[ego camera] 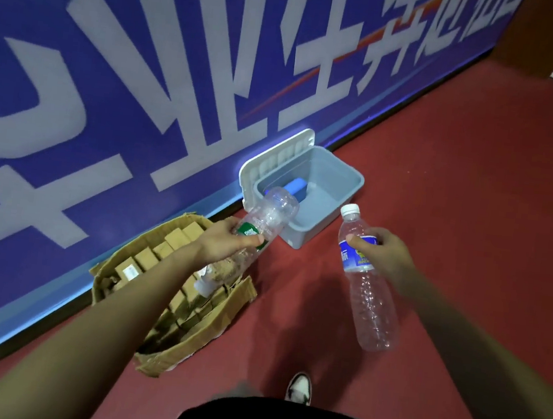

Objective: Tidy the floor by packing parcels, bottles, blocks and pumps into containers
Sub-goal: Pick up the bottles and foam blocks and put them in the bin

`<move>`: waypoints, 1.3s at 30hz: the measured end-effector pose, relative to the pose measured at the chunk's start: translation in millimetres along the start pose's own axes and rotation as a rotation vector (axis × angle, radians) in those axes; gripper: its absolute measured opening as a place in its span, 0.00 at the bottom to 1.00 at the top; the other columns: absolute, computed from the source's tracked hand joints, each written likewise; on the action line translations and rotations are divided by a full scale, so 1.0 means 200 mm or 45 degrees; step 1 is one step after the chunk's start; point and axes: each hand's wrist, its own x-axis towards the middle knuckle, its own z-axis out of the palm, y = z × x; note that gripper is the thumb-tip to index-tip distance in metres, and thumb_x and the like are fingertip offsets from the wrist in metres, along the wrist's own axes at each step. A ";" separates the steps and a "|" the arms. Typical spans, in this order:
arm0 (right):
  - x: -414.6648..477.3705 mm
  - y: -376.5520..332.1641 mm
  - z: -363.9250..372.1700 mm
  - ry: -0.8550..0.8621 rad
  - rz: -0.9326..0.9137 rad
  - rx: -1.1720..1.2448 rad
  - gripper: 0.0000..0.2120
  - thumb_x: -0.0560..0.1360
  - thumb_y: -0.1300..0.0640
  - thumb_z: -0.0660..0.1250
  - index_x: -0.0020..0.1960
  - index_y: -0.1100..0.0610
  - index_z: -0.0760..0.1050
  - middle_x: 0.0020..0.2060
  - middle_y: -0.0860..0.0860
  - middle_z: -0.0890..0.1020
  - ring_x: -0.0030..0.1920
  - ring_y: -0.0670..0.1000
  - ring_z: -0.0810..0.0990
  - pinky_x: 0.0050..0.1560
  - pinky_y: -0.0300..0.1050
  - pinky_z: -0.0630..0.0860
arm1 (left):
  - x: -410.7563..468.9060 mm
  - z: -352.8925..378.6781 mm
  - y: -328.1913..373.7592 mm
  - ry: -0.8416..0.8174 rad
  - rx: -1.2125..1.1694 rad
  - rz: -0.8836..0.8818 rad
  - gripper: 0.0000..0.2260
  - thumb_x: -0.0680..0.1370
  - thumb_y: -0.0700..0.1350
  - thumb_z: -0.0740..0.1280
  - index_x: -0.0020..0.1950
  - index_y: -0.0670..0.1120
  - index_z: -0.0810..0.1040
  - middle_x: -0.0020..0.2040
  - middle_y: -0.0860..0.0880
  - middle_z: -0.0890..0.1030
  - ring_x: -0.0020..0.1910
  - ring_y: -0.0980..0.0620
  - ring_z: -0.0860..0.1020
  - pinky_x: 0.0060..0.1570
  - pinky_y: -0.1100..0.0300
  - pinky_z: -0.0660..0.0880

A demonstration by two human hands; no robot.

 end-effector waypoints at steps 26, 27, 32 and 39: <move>2.41 -0.18 -0.12 -0.040 0.372 -0.069 0.15 0.72 0.45 0.70 0.40 0.58 0.76 0.38 0.56 0.81 0.40 0.56 0.80 0.47 0.51 0.78 | 2.11 0.10 0.54 -0.092 -0.703 -0.798 0.19 0.75 0.61 0.64 0.44 0.45 0.79 0.40 0.45 0.81 0.34 0.48 0.78 0.33 0.60 0.76; 2.53 -0.20 -0.09 -0.071 0.371 -0.081 0.15 0.71 0.46 0.71 0.43 0.58 0.77 0.38 0.55 0.81 0.39 0.55 0.80 0.45 0.49 0.79 | 2.19 0.11 0.55 -0.051 -0.716 -0.833 0.19 0.74 0.61 0.64 0.45 0.45 0.78 0.40 0.45 0.80 0.33 0.49 0.77 0.32 0.61 0.75; 2.89 -0.20 0.03 -0.136 0.371 -0.143 0.18 0.70 0.49 0.73 0.50 0.64 0.78 0.42 0.55 0.81 0.45 0.56 0.81 0.42 0.41 0.70 | 2.46 0.15 0.49 0.123 -0.721 -0.916 0.29 0.69 0.62 0.68 0.59 0.41 0.74 0.46 0.44 0.79 0.36 0.47 0.78 0.33 0.60 0.75; 3.42 0.00 0.33 -0.356 0.489 -0.286 0.36 0.65 0.41 0.72 0.64 0.62 0.69 0.55 0.59 0.80 0.54 0.56 0.79 0.59 0.49 0.73 | 2.92 0.31 0.33 0.312 -0.781 -1.083 0.25 0.76 0.52 0.65 0.66 0.37 0.69 0.46 0.43 0.77 0.43 0.45 0.80 0.40 0.57 0.78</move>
